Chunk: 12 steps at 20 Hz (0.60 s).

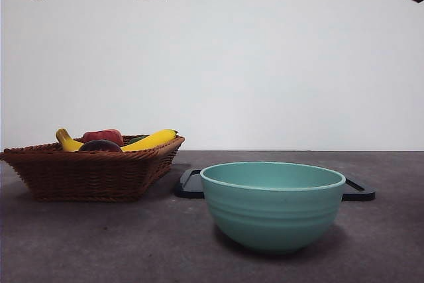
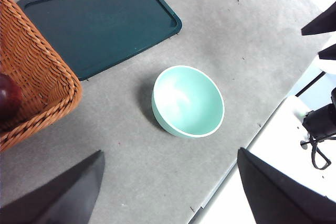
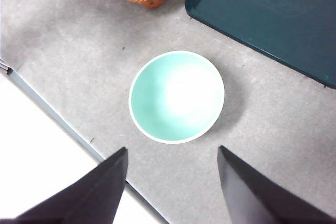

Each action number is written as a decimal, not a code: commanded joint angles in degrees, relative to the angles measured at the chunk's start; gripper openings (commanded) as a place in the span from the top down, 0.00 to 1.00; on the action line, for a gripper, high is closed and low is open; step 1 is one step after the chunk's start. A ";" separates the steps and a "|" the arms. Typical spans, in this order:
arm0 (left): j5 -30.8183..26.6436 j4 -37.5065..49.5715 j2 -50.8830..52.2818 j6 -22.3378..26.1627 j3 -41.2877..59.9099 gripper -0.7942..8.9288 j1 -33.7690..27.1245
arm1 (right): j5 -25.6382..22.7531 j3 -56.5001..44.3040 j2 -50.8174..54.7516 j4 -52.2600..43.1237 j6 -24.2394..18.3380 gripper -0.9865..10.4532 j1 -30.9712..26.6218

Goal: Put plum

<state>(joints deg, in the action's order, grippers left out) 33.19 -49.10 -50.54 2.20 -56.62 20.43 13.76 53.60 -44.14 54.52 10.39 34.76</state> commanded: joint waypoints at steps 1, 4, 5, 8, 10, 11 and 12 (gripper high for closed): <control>0.31 0.24 -0.37 0.09 -1.18 0.51 0.22 | 0.11 0.76 0.13 -0.94 -0.79 0.67 0.31; 0.31 0.20 -0.37 0.09 -1.18 0.51 0.22 | 0.15 0.76 0.04 -1.49 -0.79 0.67 0.31; 0.31 0.20 -0.37 0.09 -1.18 0.51 0.22 | 0.15 0.76 0.04 -1.73 -0.79 0.67 0.31; 0.31 0.22 -0.37 0.09 -1.18 0.59 0.22 | 0.11 0.76 0.07 -1.77 -0.79 0.68 0.31; 0.31 0.28 -0.37 0.11 -1.18 0.77 0.22 | 0.11 0.76 0.07 -1.77 -0.79 0.81 0.31; 0.31 0.28 -0.37 0.11 -1.18 0.87 0.22 | 0.09 0.76 0.07 -1.79 -0.81 0.90 0.31; 0.31 0.26 -0.37 0.11 -1.18 0.91 0.22 | -0.13 0.76 0.07 -1.77 -0.85 0.91 0.31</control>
<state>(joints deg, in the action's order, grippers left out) 33.21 -49.19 -50.54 2.17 -56.62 20.43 13.67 53.60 -43.75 53.30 10.26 34.76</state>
